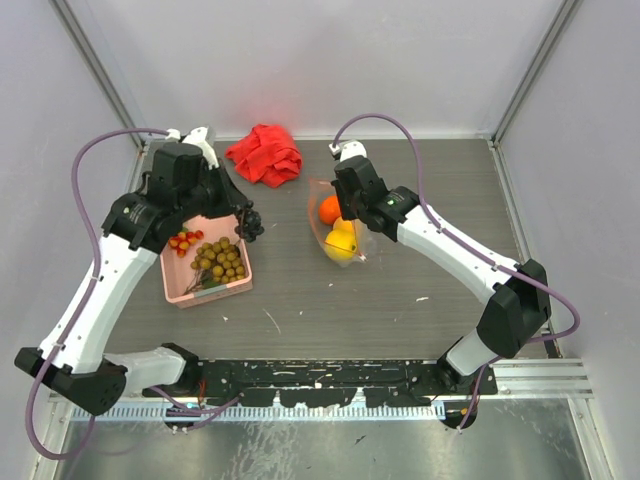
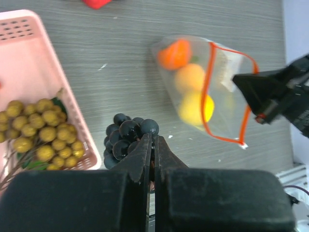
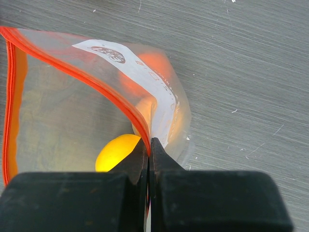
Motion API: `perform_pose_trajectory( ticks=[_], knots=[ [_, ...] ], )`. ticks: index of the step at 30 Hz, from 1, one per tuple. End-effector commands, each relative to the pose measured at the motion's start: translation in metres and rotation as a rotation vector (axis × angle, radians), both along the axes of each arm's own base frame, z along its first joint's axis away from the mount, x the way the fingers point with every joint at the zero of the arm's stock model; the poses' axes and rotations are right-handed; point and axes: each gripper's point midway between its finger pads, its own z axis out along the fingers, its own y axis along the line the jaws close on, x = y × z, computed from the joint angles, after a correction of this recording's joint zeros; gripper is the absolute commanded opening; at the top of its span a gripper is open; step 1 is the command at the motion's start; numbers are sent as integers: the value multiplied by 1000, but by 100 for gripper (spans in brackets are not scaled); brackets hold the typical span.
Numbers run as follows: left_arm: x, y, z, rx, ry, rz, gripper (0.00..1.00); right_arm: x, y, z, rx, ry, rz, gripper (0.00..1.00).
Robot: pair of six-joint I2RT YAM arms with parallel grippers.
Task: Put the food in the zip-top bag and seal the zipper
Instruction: Place the fake fruit in the zipper food storage bag.
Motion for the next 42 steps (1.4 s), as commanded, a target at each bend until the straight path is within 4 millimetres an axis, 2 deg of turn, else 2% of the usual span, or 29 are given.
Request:
perform_pose_trajectory(
  ticks=[1,8,10,11,20,27,34,38,42],
  knots=[
    [6,-41,53,-162,-155,-79,0,3,10,38,84,-88,12,0],
    [0,-94,78,-250,-210,-197,0,2,12,38,86,-87,19,0],
    [-3,-102,87,-268,-231,-218,0,2,13,36,84,-83,20,0],
    [2,-111,80,-261,-216,-222,0,2,13,36,84,-83,22,0],
    [13,-142,88,-315,-251,-259,0,0,12,39,90,-90,26,0],
    [10,-148,111,-353,-297,-276,0,-1,12,40,90,-92,32,0],
    [12,-154,119,-380,-320,-286,0,-1,15,41,104,-91,43,0],
    [14,-160,117,-387,-315,-293,0,-3,14,42,106,-95,41,0],
    [22,-163,100,-363,-291,-277,0,-3,13,43,106,-97,38,0]
  ],
)
